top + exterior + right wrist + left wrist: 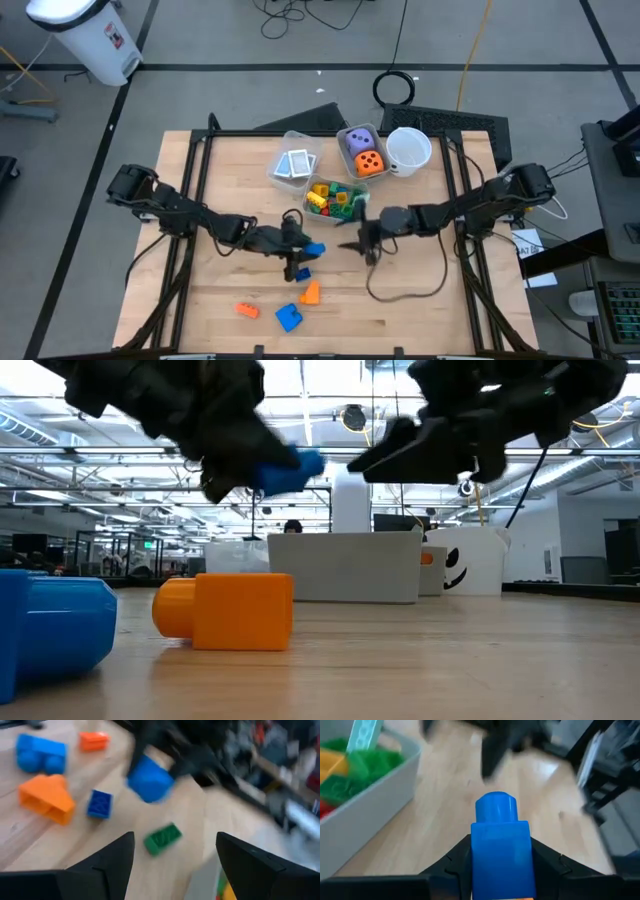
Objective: Pick & Place Toys
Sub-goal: Put the blue game piece into the bottom gray bin
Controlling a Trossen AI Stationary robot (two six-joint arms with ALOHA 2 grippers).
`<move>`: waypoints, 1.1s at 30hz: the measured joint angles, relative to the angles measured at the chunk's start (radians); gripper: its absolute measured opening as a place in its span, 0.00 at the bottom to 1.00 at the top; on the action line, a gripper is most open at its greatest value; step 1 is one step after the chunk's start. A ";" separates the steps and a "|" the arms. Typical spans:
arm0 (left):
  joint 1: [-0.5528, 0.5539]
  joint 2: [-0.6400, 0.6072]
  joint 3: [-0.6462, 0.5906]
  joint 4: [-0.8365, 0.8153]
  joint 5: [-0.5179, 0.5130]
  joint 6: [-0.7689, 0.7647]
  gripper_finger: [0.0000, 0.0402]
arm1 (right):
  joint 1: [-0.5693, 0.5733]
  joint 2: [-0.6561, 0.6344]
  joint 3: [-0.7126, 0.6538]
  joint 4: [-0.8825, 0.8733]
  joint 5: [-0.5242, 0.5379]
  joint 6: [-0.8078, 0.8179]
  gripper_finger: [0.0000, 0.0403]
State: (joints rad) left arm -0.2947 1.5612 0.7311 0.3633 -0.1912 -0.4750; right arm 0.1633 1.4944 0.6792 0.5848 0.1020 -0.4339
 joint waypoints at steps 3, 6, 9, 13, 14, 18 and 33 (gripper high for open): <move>0.000 0.000 0.000 0.052 0.008 0.002 0.36 | 0.054 0.030 0.000 0.098 0.000 -0.148 0.64; 0.000 0.000 0.000 0.088 0.009 -0.005 0.34 | 0.086 0.073 0.001 0.245 -0.001 -0.212 0.64; 0.000 0.000 0.000 0.132 0.023 -0.006 0.34 | 0.094 0.117 0.001 0.330 0.002 -0.243 0.64; 0.000 0.004 0.000 0.169 0.035 -0.002 0.35 | 0.092 0.171 0.031 0.339 0.001 -0.245 0.64; 0.000 0.004 0.000 0.170 0.035 -0.002 0.36 | 0.092 0.186 0.043 0.339 0.001 -0.250 0.64; 0.000 0.004 0.000 0.162 0.034 -0.002 0.37 | 0.092 0.247 0.101 0.340 0.001 -0.266 0.64; -0.001 0.006 0.000 0.138 0.052 -0.017 0.39 | 0.094 0.301 0.154 0.342 0.001 -0.328 0.31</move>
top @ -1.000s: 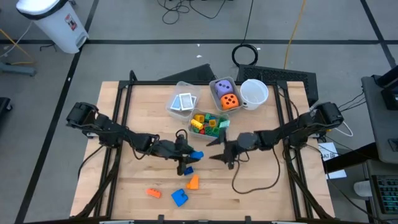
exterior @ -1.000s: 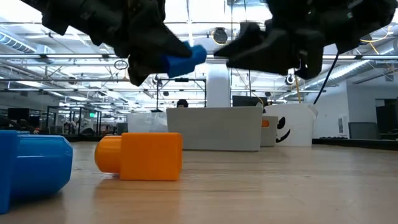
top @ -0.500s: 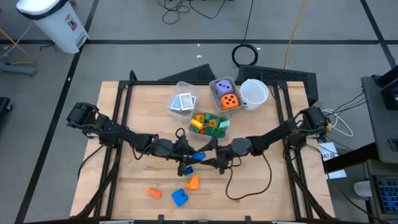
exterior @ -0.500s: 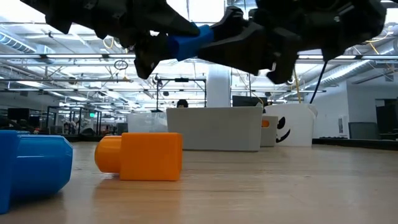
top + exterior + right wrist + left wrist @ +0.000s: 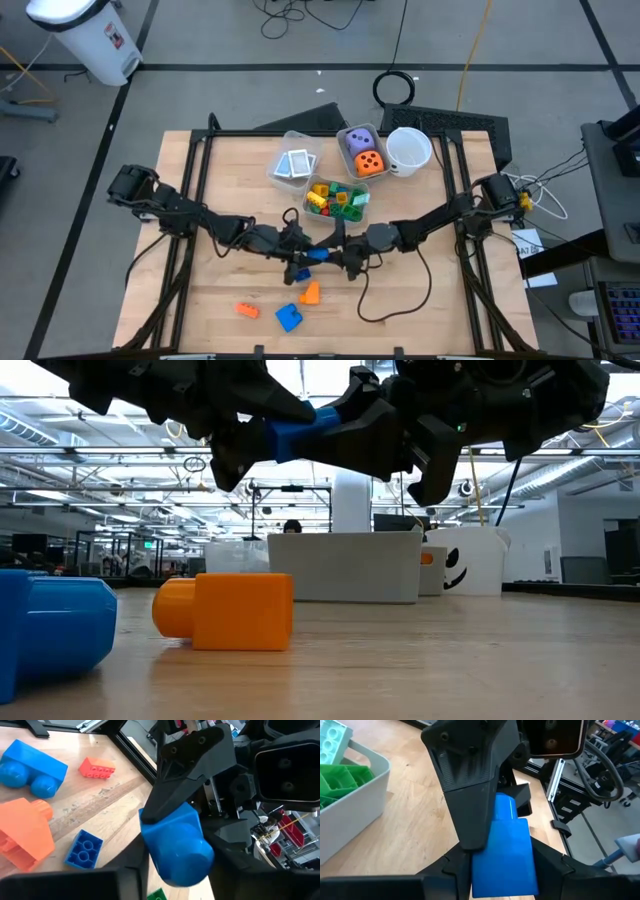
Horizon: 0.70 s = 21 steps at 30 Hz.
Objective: Pick & Place Toys
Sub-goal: Put the blue game piece into the bottom gray bin
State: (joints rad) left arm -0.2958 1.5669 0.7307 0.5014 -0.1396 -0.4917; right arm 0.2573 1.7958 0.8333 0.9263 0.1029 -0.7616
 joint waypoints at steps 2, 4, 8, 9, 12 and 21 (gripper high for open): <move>-0.001 0.000 0.000 0.001 0.002 -0.001 0.39 | 0.001 0.000 0.000 0.000 -0.001 -0.004 0.27; -0.001 0.000 0.000 0.002 0.004 -0.001 0.39 | 0.002 0.000 0.000 0.000 -0.002 -0.001 0.27; 0.008 -0.008 0.000 -0.004 0.030 0.032 0.39 | 0.003 -0.001 0.000 -0.005 0.000 0.002 0.27; 0.015 -0.013 -0.001 -0.007 0.048 0.037 0.39 | 0.003 -0.002 0.000 -0.009 0.001 0.006 0.27; 0.045 -0.047 -0.002 -0.030 0.107 0.043 0.40 | 0.000 -0.004 0.002 -0.014 0.005 0.026 0.27; 0.107 -0.177 -0.003 -0.177 0.123 0.021 0.50 | -0.043 -0.012 -0.004 -0.039 0.041 0.165 0.26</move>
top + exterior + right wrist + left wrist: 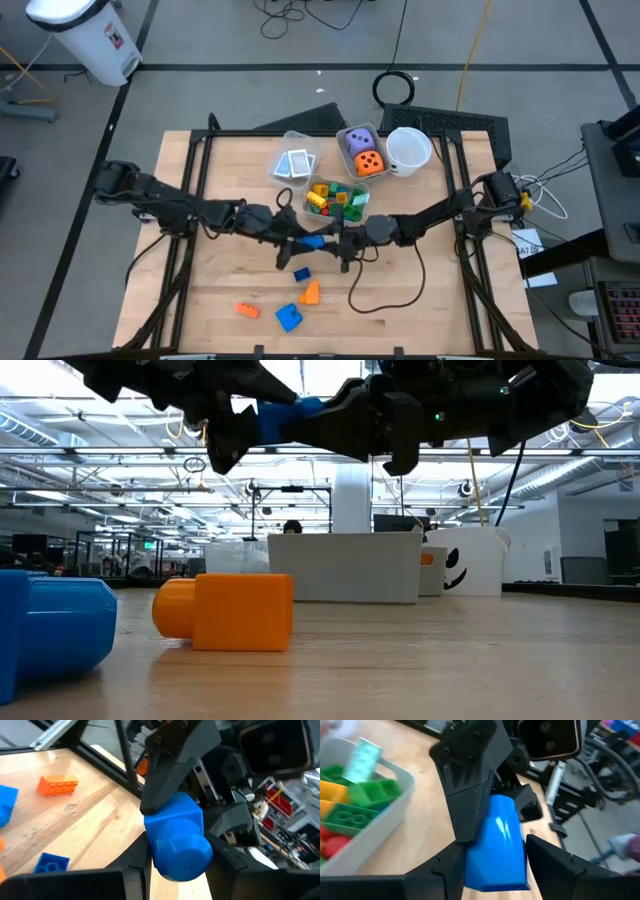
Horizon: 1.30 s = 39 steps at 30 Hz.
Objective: Pick & Place Toys
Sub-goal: Put the blue game piece into the bottom gray bin
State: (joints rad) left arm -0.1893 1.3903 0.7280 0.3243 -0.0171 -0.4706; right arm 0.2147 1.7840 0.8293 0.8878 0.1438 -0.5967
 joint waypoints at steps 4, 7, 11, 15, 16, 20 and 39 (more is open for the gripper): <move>-0.018 -0.015 0.000 -0.006 -0.078 0.007 0.53 | -0.006 0.000 -0.011 -0.004 0.017 0.020 0.25; -0.026 -0.015 0.000 -0.009 -0.085 0.013 0.55 | -0.011 0.001 -0.015 -0.005 0.042 0.020 0.25; -0.041 -0.001 0.000 -0.009 -0.094 -0.037 0.56 | -0.011 0.001 -0.016 -0.005 0.058 0.021 0.25; -0.048 0.036 0.001 -0.030 -0.103 -0.117 0.55 | -0.009 0.005 -0.020 -0.010 0.050 0.025 0.25; -0.048 0.046 0.001 -0.029 -0.105 -0.134 0.55 | -0.009 0.005 -0.020 -0.011 0.050 0.025 0.25; -0.035 0.064 0.002 -0.023 -0.095 -0.171 0.55 | -0.009 0.005 -0.021 -0.024 0.056 0.038 0.25; -0.127 -0.114 0.004 -0.082 -0.423 0.112 0.57 | -0.080 -0.140 -0.019 -0.308 0.065 0.342 0.24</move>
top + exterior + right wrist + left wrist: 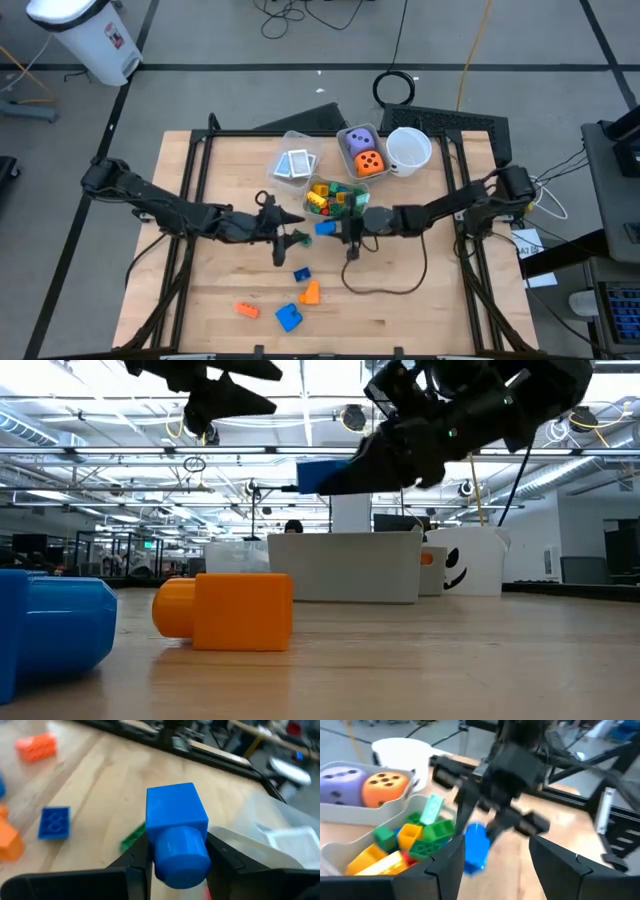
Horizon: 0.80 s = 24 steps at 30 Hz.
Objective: Pick & Place Toys
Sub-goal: Put the blue game piece into the bottom gray bin
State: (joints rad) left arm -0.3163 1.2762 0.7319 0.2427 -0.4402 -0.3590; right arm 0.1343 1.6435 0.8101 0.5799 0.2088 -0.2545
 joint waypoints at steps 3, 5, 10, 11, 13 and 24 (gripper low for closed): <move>0.001 0.000 0.000 -0.057 -0.040 -0.043 0.57 | -0.040 -0.083 0.000 -0.097 0.010 0.100 0.24; 0.001 0.010 0.000 -0.080 -0.054 -0.083 0.57 | -0.063 -0.128 0.001 -0.170 0.046 0.159 0.25; 0.004 0.027 -0.001 -0.079 -0.060 -0.130 0.57 | -0.109 -0.167 -0.031 -0.248 0.079 0.239 0.30; 0.004 0.030 -0.001 -0.083 -0.060 -0.134 0.57 | -0.116 -0.166 -0.043 -0.246 0.077 0.247 0.31; 0.005 0.033 -0.002 -0.080 -0.059 -0.138 0.57 | -0.127 -0.160 -0.064 -0.245 0.076 0.255 0.30; 0.047 0.041 -0.002 -0.074 -0.059 -0.149 0.57 | -0.138 -0.139 -0.101 -0.163 0.076 0.278 0.47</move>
State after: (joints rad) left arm -0.2697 1.3174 0.7303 0.1684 -0.4995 -0.5076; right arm -0.0037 1.5043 0.7094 0.4169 0.2849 0.0237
